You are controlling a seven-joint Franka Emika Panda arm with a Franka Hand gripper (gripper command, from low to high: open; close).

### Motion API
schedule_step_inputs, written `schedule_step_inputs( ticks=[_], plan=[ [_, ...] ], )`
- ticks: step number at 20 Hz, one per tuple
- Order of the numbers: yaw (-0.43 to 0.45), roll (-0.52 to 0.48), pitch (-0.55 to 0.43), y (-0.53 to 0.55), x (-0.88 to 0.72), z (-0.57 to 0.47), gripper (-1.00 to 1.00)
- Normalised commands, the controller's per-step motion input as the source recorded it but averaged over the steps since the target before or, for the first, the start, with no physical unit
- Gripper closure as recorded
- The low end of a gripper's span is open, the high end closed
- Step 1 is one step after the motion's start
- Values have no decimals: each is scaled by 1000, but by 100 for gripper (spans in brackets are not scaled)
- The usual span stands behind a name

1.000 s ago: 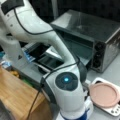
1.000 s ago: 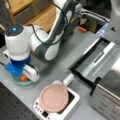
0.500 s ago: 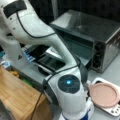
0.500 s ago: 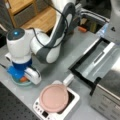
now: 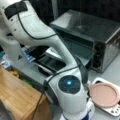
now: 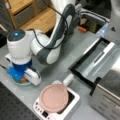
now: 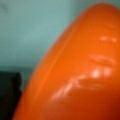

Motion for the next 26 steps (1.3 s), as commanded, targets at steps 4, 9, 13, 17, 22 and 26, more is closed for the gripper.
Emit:
schedule_step_inputs(
  ticks=[4,9,13,17,22,26],
  plan=[
    [-24,-53,83,53,145,30,100],
    [-29,-48,152,47,139,264,100],
    [-39,-56,215,59,120,363,100],
    [-42,-66,240,72,129,295,100],
    [-52,-77,246,101,161,209,100],
    [-76,-89,233,141,176,188,100]
  ],
)
